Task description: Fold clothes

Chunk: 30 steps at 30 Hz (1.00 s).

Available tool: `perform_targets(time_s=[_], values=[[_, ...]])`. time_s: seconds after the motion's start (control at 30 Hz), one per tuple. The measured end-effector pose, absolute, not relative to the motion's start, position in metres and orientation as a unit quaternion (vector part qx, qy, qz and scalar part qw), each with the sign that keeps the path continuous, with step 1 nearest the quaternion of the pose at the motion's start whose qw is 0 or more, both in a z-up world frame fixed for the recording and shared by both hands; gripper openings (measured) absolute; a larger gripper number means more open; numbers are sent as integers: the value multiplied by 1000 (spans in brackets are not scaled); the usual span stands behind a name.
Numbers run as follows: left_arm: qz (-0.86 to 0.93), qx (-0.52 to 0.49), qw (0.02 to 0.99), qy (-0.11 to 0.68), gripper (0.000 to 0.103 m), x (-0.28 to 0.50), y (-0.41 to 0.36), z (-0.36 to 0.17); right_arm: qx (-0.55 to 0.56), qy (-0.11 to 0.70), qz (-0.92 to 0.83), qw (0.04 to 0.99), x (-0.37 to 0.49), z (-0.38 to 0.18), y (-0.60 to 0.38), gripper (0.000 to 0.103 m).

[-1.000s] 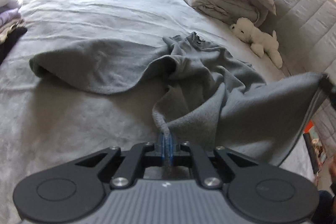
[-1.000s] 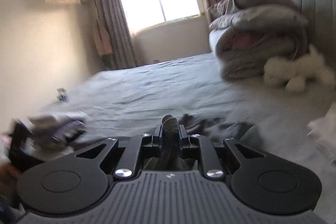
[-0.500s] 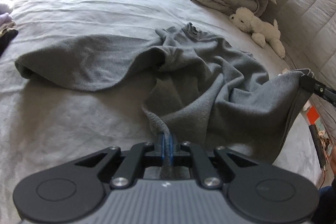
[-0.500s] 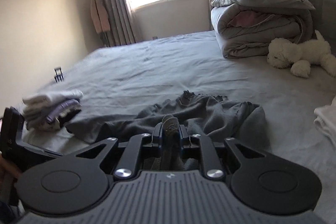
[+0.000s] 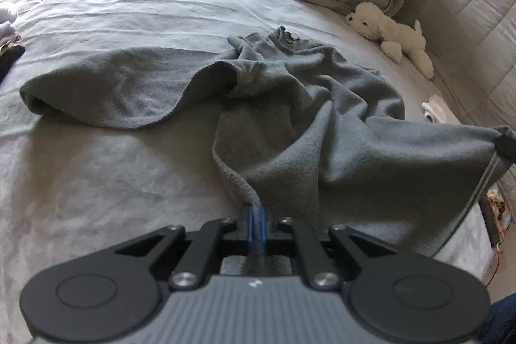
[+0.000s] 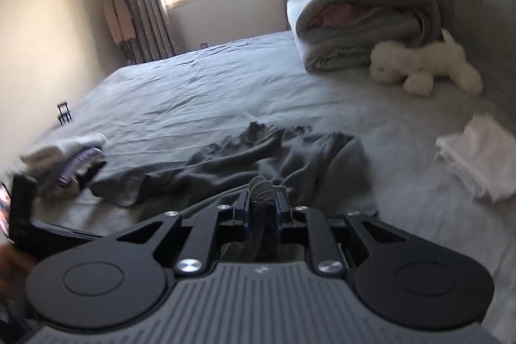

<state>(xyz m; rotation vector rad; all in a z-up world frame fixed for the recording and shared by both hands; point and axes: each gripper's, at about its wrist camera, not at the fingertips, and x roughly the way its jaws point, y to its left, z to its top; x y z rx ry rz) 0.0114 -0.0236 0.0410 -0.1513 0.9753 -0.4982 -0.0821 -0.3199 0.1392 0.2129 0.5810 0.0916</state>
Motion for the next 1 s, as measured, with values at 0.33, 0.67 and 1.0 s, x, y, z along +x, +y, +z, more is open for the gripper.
perform_targets(time_s=[0.33, 0.67, 1.0], values=[[-269, -110, 848, 442, 4, -8, -9, 72, 106, 242, -32, 964, -146, 152, -291, 18], [-274, -139, 830, 466, 4, -30, 21, 82, 115, 295, -55, 947, -166, 121, -303, 18], [-199, -78, 878, 428, 21, -12, 45, 89, 94, 310, 31, 945, -161, 105, -320, 51]])
